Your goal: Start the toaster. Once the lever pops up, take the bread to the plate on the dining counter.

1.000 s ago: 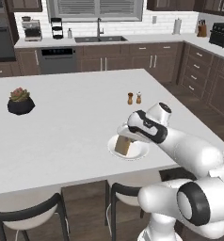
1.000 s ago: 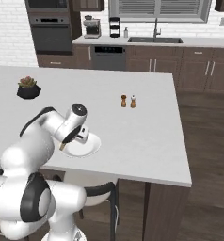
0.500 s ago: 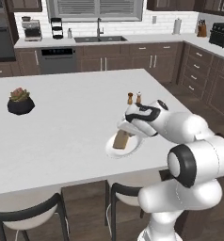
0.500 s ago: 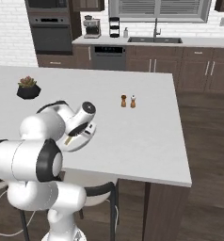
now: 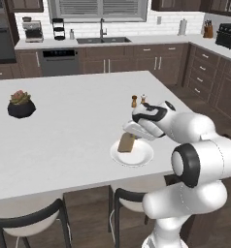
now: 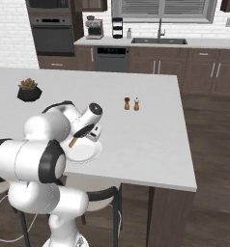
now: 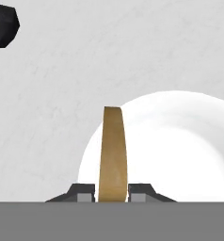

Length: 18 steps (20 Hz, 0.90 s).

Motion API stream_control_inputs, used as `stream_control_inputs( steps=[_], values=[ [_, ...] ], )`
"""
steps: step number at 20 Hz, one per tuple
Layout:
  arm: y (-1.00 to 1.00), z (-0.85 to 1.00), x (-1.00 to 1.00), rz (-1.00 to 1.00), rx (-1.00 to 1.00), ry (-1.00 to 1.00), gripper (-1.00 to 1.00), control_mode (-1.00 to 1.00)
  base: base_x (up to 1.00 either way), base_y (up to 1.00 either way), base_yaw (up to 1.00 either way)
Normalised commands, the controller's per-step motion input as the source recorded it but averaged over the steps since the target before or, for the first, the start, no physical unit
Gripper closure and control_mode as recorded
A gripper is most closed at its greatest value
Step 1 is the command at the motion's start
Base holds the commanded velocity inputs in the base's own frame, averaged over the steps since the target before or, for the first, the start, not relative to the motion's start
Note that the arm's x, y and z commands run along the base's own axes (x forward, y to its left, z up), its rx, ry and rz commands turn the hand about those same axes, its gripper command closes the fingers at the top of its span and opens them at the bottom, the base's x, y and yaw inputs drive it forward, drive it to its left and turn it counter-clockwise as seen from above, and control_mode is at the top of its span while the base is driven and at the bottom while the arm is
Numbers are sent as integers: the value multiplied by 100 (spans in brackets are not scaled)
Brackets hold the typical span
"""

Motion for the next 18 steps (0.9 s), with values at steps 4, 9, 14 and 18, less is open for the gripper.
stream_control_inputs(
  steps=[4, 9, 14, 18],
  values=[
    [0, -5, -6, 0, 0, 0, 100, -100, 0, 0, 0],
    [0, -5, -3, 0, 0, 0, -100, -100, 0, 0, 0],
    [-4, 0, 0, 0, 0, -2, -100, -100, 0, 0, 0],
    [-21, 0, -2, 0, 0, -4, -100, -100, 0, 0, 0]
  ],
)
